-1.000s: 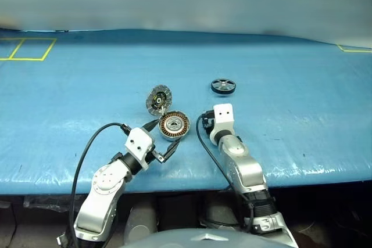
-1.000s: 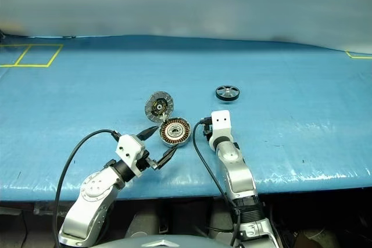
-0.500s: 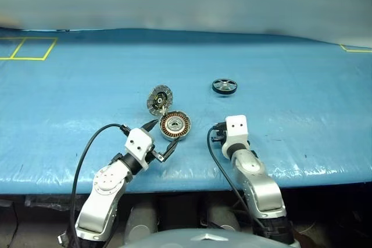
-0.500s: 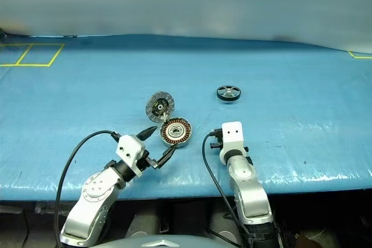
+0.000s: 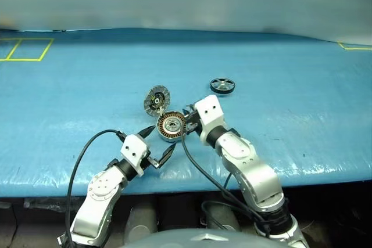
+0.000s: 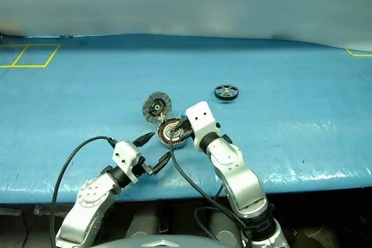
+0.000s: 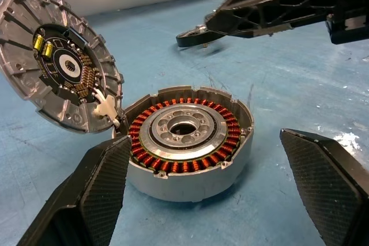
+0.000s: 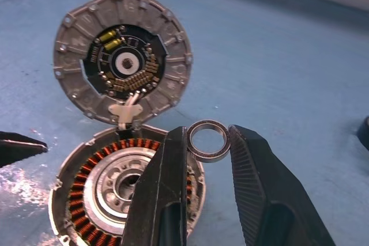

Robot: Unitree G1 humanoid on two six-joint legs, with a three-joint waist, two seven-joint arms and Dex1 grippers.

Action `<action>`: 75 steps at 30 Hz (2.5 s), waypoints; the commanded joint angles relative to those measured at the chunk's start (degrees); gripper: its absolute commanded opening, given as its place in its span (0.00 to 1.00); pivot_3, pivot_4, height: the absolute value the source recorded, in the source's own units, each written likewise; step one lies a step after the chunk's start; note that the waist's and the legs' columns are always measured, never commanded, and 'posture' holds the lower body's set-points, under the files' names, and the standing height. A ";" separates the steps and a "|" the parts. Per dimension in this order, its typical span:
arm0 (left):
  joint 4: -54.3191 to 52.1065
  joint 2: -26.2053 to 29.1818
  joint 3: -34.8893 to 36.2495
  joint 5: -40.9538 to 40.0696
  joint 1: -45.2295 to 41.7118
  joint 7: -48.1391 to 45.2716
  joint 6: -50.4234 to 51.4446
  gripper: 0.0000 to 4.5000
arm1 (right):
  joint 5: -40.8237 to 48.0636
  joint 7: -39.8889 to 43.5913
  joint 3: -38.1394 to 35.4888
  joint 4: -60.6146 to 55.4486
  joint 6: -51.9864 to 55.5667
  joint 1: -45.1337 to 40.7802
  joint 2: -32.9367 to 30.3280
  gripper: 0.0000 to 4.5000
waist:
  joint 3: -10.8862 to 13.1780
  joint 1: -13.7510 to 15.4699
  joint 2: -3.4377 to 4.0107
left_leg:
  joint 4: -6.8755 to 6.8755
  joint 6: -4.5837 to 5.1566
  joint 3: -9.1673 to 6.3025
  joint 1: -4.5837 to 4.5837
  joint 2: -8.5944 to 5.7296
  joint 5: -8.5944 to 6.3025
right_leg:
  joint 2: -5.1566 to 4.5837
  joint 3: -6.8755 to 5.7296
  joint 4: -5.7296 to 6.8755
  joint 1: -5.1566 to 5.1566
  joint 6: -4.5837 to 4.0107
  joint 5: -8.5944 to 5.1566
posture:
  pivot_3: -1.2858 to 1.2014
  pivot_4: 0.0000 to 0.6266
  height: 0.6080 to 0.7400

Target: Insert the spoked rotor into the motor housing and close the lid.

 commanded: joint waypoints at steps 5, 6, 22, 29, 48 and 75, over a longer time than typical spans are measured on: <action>-0.06 -0.08 2.20 -0.14 1.23 1.62 -2.18 1.00 | 0.15 1.08 3.61 3.66 -0.73 -1.33 1.49 0.16 | 0.00 0.09 -0.01 | 0.00 -0.01 -0.01 0.00 0.02 0.00 | 0.00 -0.03 0.02 0.00 0.00 0.00 | 0.52 0.24 1.00; -0.05 -0.11 2.20 -0.05 1.35 1.71 -2.29 1.00 | 0.20 1.09 3.67 3.94 -0.68 -1.15 1.63 0.16 | 0.00 0.10 -0.01 | 0.00 -0.01 -0.01 0.00 0.02 0.00 | 0.00 -0.03 0.02 0.00 0.00 0.00 | 0.52 0.24 1.00; 1.82 -0.04 2.10 -0.52 0.36 1.40 -2.26 1.00 | 0.66 0.16 2.42 9.08 -1.29 0.86 3.79 0.16 | 0.00 0.10 -0.01 | 0.00 -0.03 0.01 0.00 0.02 -0.01 | 0.00 -0.03 0.02 -0.02 0.00 0.00 | 0.52 0.24 1.00; 2.23 -0.02 2.15 -0.53 0.08 1.25 -2.20 1.00 | 0.40 -0.36 1.92 10.56 -2.27 0.42 4.49 0.16 | 0.00 0.08 -0.01 | 0.00 -0.03 0.01 0.00 0.03 -0.02 | 0.00 -0.03 0.02 -0.02 0.00 0.00 | 0.52 0.24 1.00; 2.80 -0.37 1.95 -0.36 -0.07 1.58 -1.79 1.00 | 0.65 0.21 3.70 10.11 -2.05 1.15 5.51 0.16 | 0.00 -0.01 -0.01 | 0.00 -0.04 0.01 0.00 0.04 -0.02 | 0.00 -0.03 0.01 -0.03 0.00 0.00 | 0.52 0.24 1.00; 3.12 -0.38 1.39 -0.23 -0.84 1.59 -1.34 1.00 | 2.07 -0.15 4.14 -2.11 9.37 -4.59 4.34 0.23 | 0.01 -0.09 -0.01 | -0.04 -0.05 0.01 -0.04 0.03 -0.03 | -0.04 -0.05 0.00 -0.08 -0.01 -0.01 | 0.52 0.24 1.00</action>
